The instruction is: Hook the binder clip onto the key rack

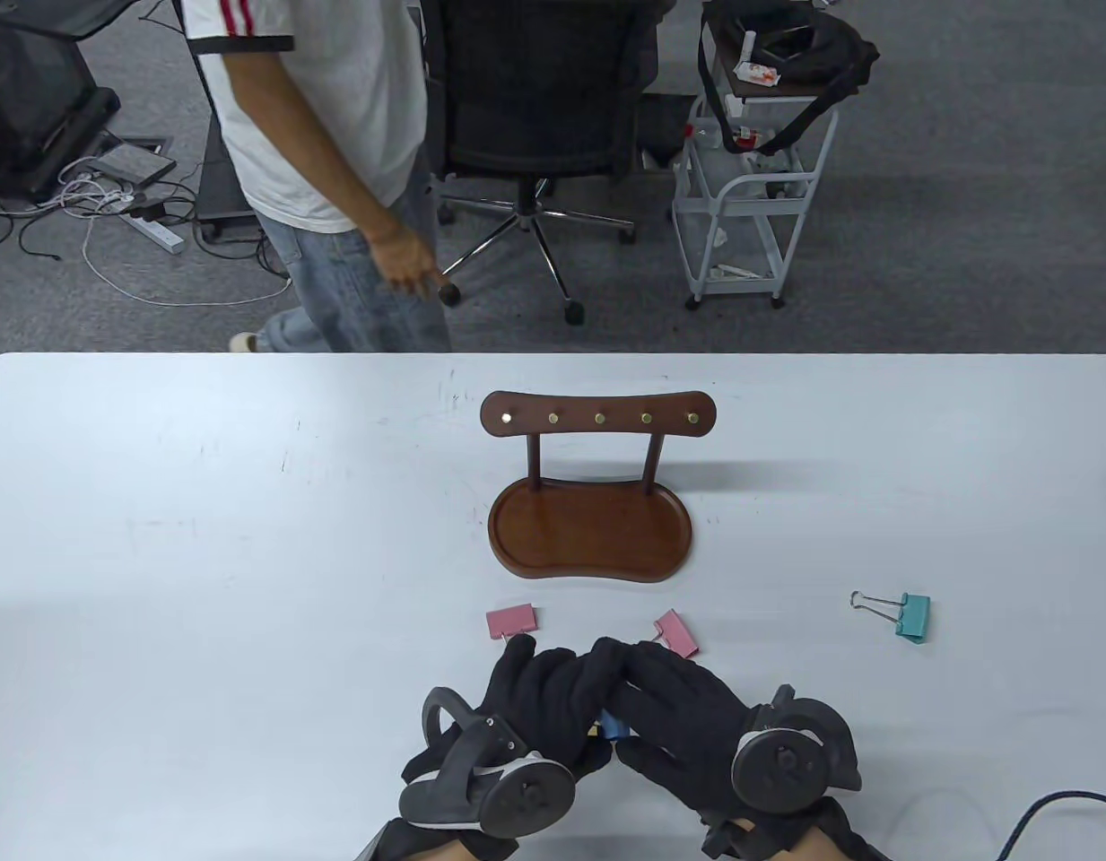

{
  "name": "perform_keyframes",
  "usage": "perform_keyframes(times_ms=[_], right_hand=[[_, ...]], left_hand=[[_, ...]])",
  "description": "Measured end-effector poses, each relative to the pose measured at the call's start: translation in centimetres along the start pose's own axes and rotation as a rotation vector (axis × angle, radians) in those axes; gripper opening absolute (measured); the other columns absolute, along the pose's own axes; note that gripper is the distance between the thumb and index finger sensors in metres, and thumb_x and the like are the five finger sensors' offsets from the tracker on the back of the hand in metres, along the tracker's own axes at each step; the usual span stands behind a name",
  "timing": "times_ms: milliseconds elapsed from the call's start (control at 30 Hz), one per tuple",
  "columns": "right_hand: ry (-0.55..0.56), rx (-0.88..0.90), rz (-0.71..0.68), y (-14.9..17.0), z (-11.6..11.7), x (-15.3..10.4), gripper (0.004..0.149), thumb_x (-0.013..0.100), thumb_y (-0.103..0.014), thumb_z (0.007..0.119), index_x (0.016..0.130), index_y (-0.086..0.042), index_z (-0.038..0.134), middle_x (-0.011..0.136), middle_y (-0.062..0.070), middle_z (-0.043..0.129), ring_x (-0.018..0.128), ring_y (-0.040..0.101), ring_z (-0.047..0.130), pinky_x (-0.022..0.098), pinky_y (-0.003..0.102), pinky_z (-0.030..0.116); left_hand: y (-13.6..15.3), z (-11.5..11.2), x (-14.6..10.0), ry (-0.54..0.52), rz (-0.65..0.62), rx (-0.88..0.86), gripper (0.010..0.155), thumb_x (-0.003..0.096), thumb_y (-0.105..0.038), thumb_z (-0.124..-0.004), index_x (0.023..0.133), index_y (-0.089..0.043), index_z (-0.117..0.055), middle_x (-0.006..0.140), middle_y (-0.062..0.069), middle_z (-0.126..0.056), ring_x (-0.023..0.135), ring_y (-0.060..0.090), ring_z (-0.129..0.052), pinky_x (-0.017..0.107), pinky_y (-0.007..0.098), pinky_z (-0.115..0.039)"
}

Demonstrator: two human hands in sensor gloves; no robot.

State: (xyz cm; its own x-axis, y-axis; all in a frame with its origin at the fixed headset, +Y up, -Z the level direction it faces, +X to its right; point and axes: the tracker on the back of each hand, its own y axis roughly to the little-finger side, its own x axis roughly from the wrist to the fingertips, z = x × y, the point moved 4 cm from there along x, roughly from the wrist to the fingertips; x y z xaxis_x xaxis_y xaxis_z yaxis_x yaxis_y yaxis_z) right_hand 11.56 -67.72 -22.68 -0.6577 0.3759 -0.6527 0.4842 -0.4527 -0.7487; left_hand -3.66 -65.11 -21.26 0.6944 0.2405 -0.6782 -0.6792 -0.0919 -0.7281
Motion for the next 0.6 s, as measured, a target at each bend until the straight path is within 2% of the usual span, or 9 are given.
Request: perform_keyframes(times_ms=[333,600], right_hand=[[0.017,-0.115,-0.066,-1.4,-0.1,0.4,0.067,0.049,-0.035,0.085,0.109,-0.009,0.070,0.107,0.032,0.069,0.090,0.057,0.072,0.062,0.071,0.062],[0.130,-0.177,-0.051,-1.6,-1.5,0.5,0.066,0.045,-0.038,0.090,0.102,-0.006,0.078,0.101,0.033,0.076,0.084,0.056,0.079,0.059,0.071,0.066]], left_hand=[[-0.1,0.2,-0.2,-0.002,-0.006,0.020,0.096,0.0462,-0.039,-0.093,0.116,0.003,-0.044,0.104,0.023,-0.082,0.093,0.050,-0.086,0.070,0.078,-0.055],[0.6,0.9,-0.7,-0.081,0.085,0.042,0.090,0.0499,-0.039,-0.090,0.117,0.001,-0.045,0.107,0.023,-0.079,0.096,0.052,-0.081,0.071,0.080,-0.049]])
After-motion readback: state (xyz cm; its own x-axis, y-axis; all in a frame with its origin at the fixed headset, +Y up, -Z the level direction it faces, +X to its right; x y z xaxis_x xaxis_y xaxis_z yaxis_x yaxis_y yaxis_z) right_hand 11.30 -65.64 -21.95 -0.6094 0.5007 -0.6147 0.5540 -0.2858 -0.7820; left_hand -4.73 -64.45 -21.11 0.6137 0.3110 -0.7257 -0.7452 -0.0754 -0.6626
